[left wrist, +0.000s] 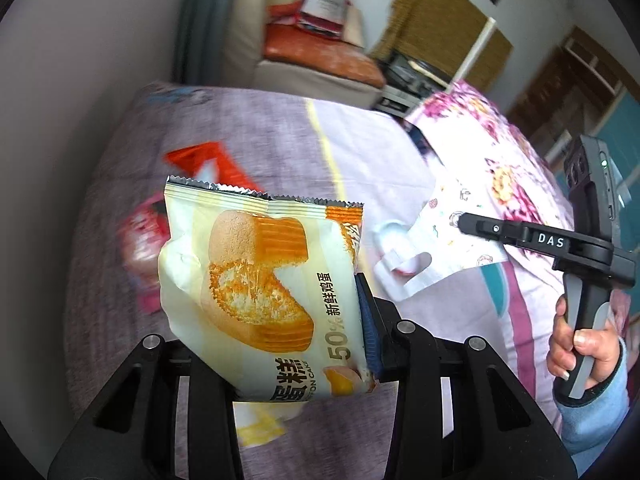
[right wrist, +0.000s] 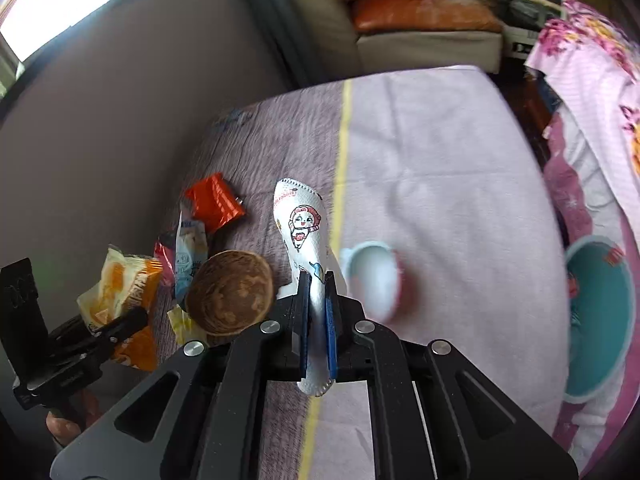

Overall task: Collect trash
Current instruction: 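Carry wrapper and mask over the teal bin and open both tools, then move both tools back toward the wafer packet and coconut shell, then grasp the pink wafer packet with the left tool while the right tool grasps the coconut shell, then carry packet and shell over the teal bin and open both tools, then move both tools back toward the blue wrapper and white-pink cup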

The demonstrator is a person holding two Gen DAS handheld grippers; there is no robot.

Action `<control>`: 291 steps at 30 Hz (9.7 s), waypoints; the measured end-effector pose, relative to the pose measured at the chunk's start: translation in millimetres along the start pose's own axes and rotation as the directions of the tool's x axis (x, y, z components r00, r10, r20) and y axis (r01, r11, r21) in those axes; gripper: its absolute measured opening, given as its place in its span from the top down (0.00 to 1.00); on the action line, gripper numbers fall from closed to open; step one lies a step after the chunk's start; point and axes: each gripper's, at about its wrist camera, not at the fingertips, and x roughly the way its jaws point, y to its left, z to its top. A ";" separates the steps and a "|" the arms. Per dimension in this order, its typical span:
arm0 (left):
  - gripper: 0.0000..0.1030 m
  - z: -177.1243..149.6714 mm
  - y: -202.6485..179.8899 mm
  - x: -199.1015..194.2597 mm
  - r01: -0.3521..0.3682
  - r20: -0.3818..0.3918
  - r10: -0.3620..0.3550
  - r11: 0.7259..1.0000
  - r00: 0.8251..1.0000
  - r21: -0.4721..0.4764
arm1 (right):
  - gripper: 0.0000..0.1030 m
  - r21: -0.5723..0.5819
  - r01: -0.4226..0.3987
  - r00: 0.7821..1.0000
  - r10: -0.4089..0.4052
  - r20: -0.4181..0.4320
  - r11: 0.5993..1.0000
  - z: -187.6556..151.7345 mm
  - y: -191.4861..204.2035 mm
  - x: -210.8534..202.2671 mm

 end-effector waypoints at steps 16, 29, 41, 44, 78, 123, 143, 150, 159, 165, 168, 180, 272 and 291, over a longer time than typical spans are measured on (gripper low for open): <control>0.62 22.3 -181.6 97.0 0.165 -0.139 -0.131 0.947 0.982 0.274 | 0.93 0.271 0.060 0.973 -0.117 0.198 0.961 -27.9 -145.1 -105.7; 0.62 7.4 -289.3 171.5 0.251 -0.274 -0.154 0.895 0.949 0.369 | 0.93 0.475 0.092 0.943 -0.230 0.241 0.875 -71.1 -263.0 -147.7; 0.61 1.0 -339.2 217.1 0.281 -0.343 -0.141 0.870 0.929 0.404 | 0.93 0.539 0.110 0.933 -0.274 0.234 0.835 -87.2 -307.6 -154.0; 0.61 1.9 -347.4 226.0 0.287 -0.354 -0.139 0.866 0.925 0.411 | 0.93 0.555 0.112 0.931 -0.283 0.232 0.824 -88.2 -315.5 -155.3; 0.12 9.2 -303.4 217.2 0.256 -0.328 -0.143 0.907 0.934 0.334 | 0.51 0.540 0.141 0.953 -0.262 0.154 0.830 -57.1 -309.4 -115.7; 0.12 17.5 -63.1 49.8 0.020 -0.068 -0.014 0.997 0.998 0.075 | 0.24 0.251 0.085 0.996 -0.082 -0.022 0.964 -17.5 -83.7 -46.7; 0.12 -0.1 142.0 1.7 -0.186 -0.002 0.194 0.938 0.981 -0.291 | 0.43 0.041 -0.014 0.956 0.025 -0.293 0.999 -11.0 55.1 91.1; 0.12 5.7 156.1 21.8 -0.169 -0.028 0.169 0.937 0.985 -0.304 | 0.58 0.096 -0.051 0.941 0.080 -0.329 0.994 -19.5 56.1 118.6; 0.38 9.1 143.6 51.3 -0.148 -0.050 0.139 0.955 0.989 -0.257 | 0.74 0.101 -0.070 0.938 0.100 -0.333 0.992 -24.7 57.6 137.0; 0.62 -1.0 128.3 56.5 -0.127 -0.073 0.115 0.974 0.991 -0.189 | 0.94 0.072 -0.034 0.967 0.051 -0.251 0.997 -20.3 50.0 122.4; 0.64 -4.5 112.0 51.3 -0.128 -0.059 0.121 0.981 0.991 -0.144 | 0.94 0.054 -0.002 0.979 0.013 -0.205 0.999 -18.5 42.5 108.7; 0.64 6.9 80.9 11.0 -0.100 0.038 0.106 0.985 0.994 -0.139 | 0.94 0.142 0.032 0.997 -0.022 -0.069 0.989 -20.9 -21.5 39.3; 0.27 -14.1 -350.0 235.0 0.299 -0.363 -0.143 0.856 0.921 0.422 | 0.30 0.624 0.225 0.927 -0.362 0.101 0.748 -90.7 -353.3 -129.9; 0.13 -4.2 -291.7 201.8 0.261 -0.319 -0.156 0.912 0.935 0.318 | 0.25 0.583 0.238 0.935 -0.346 0.080 0.777 -81.8 -305.0 -134.7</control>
